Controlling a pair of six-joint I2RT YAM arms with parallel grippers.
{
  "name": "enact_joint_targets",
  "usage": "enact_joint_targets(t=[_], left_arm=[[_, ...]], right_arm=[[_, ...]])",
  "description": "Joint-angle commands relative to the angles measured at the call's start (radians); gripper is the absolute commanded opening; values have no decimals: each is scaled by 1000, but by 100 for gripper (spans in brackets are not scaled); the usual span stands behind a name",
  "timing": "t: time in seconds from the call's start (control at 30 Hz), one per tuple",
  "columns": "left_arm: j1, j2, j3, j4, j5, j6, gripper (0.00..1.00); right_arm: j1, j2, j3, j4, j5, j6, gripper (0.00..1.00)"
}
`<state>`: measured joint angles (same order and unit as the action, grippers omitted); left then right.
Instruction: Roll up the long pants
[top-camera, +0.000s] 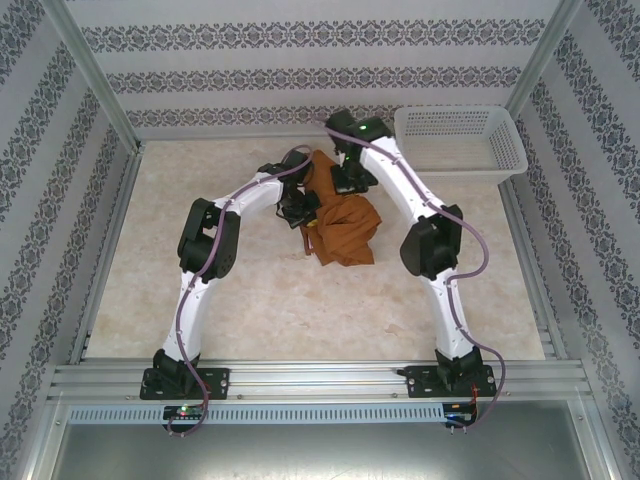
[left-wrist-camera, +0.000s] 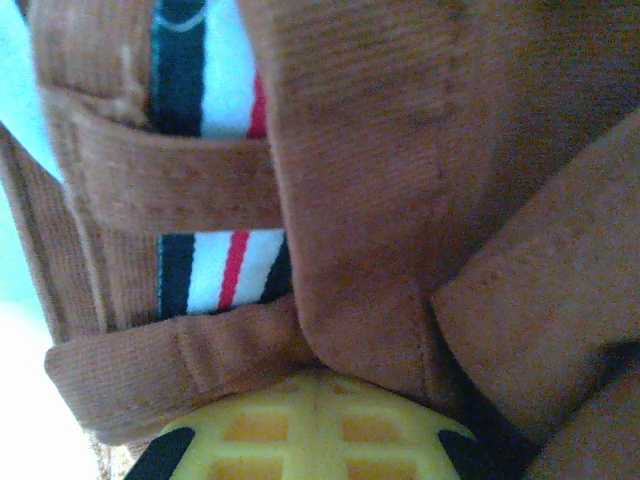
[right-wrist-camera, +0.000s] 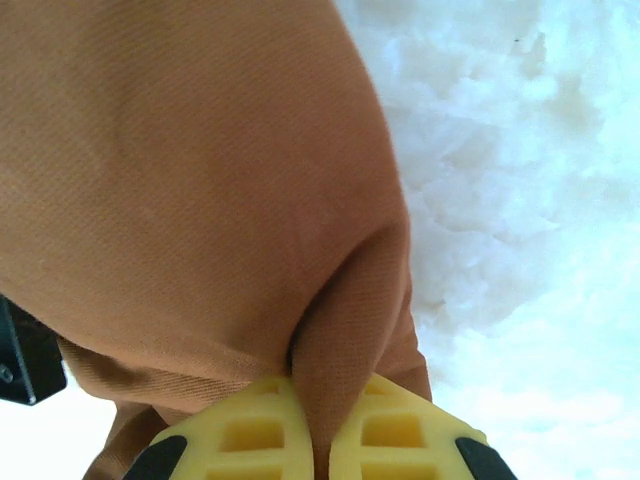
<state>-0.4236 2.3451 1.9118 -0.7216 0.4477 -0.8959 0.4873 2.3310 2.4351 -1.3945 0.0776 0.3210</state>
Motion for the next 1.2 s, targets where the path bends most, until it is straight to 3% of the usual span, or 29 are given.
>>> enact_joint_targets(t=[0.0, 0.17, 0.33, 0.53, 0.63, 0.8, 0.83, 0.9, 1.03, 1.17], left_arm=[[-4, 37, -8, -51, -41, -3, 0], [-5, 39, 5, -60, -41, 1, 0], [-1, 22, 11, -86, -67, 10, 0], [39, -138, -30, -161, -181, 36, 0], [42, -244, -44, -157, -194, 52, 17], [40, -337, -26, -183, -173, 47, 64], [42, -352, -22, -190, -171, 46, 69], [40, -374, -19, -195, -159, 45, 68], [33, -402, -52, -142, -116, 22, 26], [20, -360, -69, -97, -92, 11, 15]], right_arm=[[83, 80, 1, -19, 28, 34, 0], [159, 132, -60, 44, 0, 62, 0], [168, 126, -194, 176, -89, 104, 0], [159, 133, -249, 225, -118, 108, 0], [149, 133, -279, 261, -149, 117, 0], [144, 152, -277, 275, -169, 124, 0], [144, 157, -275, 276, -170, 123, 0], [146, 167, -271, 281, -180, 126, 0], [149, 180, -266, 290, -191, 136, 0], [148, 173, -290, 313, -215, 148, 0]])
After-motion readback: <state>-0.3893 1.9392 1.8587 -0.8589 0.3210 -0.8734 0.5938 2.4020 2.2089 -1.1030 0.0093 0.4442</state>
